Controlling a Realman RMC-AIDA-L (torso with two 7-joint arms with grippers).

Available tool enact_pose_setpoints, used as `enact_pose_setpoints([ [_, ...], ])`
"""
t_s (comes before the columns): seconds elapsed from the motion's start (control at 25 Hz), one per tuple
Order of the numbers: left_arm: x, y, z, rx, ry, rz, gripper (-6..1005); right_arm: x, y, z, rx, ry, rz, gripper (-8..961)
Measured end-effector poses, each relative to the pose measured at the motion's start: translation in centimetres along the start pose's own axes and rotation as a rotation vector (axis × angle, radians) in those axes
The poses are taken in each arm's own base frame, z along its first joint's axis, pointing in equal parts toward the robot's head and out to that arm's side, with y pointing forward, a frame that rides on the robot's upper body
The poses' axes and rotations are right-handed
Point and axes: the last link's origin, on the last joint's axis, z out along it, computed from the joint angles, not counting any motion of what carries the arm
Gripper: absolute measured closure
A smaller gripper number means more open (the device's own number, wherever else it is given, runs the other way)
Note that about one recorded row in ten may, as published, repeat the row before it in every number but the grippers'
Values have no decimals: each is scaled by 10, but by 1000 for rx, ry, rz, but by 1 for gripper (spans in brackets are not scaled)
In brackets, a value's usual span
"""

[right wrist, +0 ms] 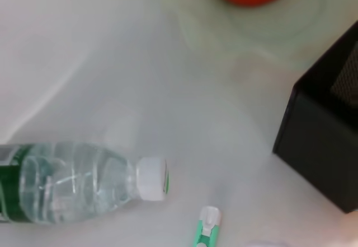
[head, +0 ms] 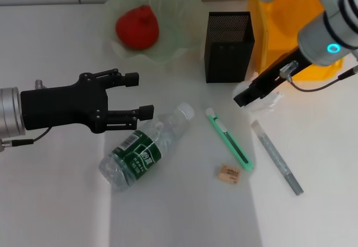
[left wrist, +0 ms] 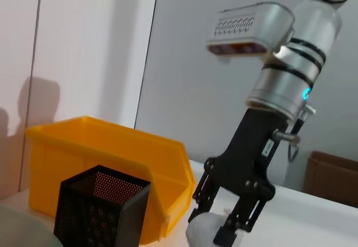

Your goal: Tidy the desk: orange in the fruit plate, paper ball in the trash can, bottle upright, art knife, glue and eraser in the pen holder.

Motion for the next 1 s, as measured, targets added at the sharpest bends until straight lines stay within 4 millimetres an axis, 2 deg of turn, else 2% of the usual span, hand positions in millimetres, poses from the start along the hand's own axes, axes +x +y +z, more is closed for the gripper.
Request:
enact_pose_setpoints([
  [0.12,0,0,0,1,0,0,136,2,7,-35,40,-52,-19,385],
  [0.16,0,0,0,1,0,0,136,5,9,-58,83,-102,-24,380],
  [0.2,0,0,-1,2,1,1,136,5,9,-58,83,-102,-24,374],
  [0.28,1,-1,-1,2,1,1,136,11,5,-78,129,-153,-3,364],
  [0.4,1,-1,-1,2,0,1,136,19,-16,-96,219,-223,62,349],
  [0.52,1,-1,0,1,0,2,136,24,-42,-96,304,-283,123,334],
  [0.76,1,-3,2,15,-2,-11,136,29,-80,-70,380,-392,204,303],
  [1.0,1,-4,2,21,-5,-28,136,29,-83,-63,365,-427,201,273],
])
